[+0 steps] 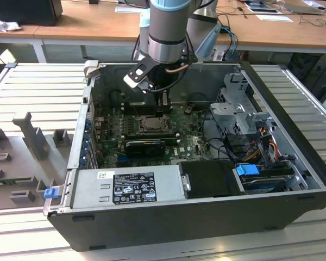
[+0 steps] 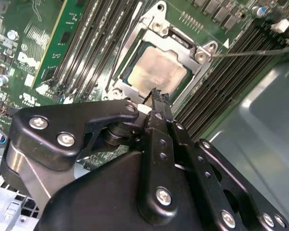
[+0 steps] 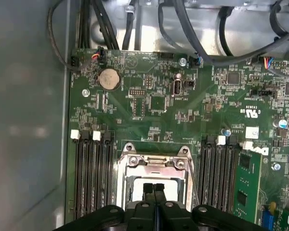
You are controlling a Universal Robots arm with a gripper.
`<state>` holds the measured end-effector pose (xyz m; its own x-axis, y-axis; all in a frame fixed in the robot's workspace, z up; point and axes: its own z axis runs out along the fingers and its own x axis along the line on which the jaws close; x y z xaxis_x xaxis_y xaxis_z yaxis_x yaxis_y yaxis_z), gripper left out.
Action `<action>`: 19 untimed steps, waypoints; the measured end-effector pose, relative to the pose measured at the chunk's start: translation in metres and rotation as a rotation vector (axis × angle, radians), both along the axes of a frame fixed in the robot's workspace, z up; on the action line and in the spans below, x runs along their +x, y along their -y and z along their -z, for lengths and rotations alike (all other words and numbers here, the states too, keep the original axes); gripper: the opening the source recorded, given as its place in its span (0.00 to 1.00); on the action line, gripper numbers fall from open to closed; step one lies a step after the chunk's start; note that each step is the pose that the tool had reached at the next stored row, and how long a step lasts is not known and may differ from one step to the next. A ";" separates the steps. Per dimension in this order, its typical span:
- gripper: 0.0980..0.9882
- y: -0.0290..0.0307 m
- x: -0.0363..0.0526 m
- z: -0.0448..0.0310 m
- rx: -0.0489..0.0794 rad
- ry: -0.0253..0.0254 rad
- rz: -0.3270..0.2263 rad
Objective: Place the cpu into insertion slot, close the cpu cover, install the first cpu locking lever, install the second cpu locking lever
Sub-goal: 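Close the cpu cover, then install the first cpu locking lever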
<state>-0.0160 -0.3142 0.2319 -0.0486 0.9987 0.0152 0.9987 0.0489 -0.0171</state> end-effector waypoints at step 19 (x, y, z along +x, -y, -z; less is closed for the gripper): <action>0.01 0.0000 -0.0119 -0.0054 0.000 0.0000 0.000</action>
<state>-0.0279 -0.3143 0.2373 -0.0488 0.9987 0.0151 0.9986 0.0491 -0.0171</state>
